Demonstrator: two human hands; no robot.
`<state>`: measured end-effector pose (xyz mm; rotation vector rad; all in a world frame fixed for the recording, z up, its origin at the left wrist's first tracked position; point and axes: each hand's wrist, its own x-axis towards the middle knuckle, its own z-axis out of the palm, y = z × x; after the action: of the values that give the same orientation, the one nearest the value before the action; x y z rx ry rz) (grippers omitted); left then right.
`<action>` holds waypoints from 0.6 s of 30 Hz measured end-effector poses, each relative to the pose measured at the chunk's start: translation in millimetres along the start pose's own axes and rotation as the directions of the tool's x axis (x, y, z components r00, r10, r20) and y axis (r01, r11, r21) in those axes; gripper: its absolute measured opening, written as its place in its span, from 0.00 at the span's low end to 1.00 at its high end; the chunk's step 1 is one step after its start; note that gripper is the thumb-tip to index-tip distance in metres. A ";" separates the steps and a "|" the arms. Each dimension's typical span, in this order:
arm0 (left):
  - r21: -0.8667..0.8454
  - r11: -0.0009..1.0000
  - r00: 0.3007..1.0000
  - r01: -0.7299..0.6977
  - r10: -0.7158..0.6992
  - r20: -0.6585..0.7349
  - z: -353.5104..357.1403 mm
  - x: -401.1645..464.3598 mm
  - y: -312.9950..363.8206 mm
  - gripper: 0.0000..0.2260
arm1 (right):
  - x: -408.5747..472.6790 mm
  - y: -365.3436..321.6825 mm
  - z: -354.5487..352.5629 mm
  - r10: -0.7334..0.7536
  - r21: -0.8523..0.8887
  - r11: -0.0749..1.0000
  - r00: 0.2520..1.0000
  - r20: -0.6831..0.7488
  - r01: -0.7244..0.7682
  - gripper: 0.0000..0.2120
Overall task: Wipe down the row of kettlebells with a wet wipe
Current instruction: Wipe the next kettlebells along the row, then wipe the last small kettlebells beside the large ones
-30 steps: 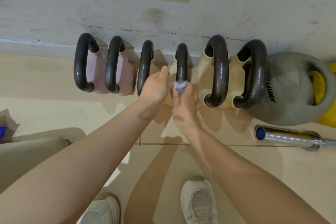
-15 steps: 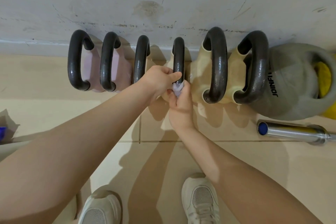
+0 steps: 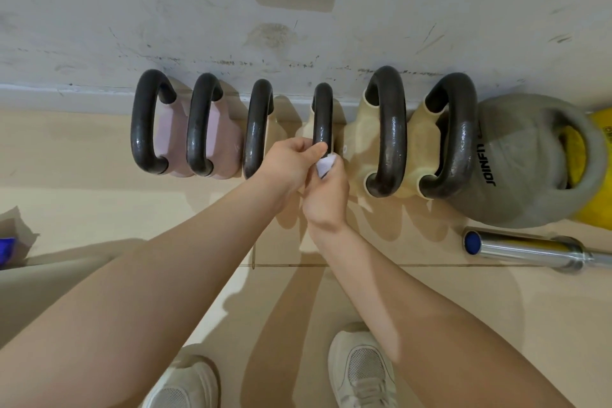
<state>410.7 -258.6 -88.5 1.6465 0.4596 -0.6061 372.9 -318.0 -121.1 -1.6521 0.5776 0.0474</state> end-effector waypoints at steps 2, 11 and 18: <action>-0.037 0.999 1.000 0.001 -0.001 0.000 2.4 -1.1 -1.4 0.07 | -4.4 -5.8 0.2 0.022 0.013 1.000 1.000 0.011 -0.022 0.06; -0.025 0.999 0.997 0.045 -0.046 -0.064 4.6 -5.3 -0.6 0.28 | -3.8 -47.4 -38.7 0.194 0.334 0.906 0.957 0.218 -0.260 0.14; 0.072 0.908 0.907 -0.413 0.403 0.120 -1.4 -45.2 22.5 0.11 | -14.1 -63.0 -76.2 0.089 0.542 0.793 0.933 0.348 -0.278 0.12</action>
<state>389.3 -259.0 -42.8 1.7278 0.0021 -0.3978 363.0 -381.5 -44.7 -0.9508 0.4526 0.2447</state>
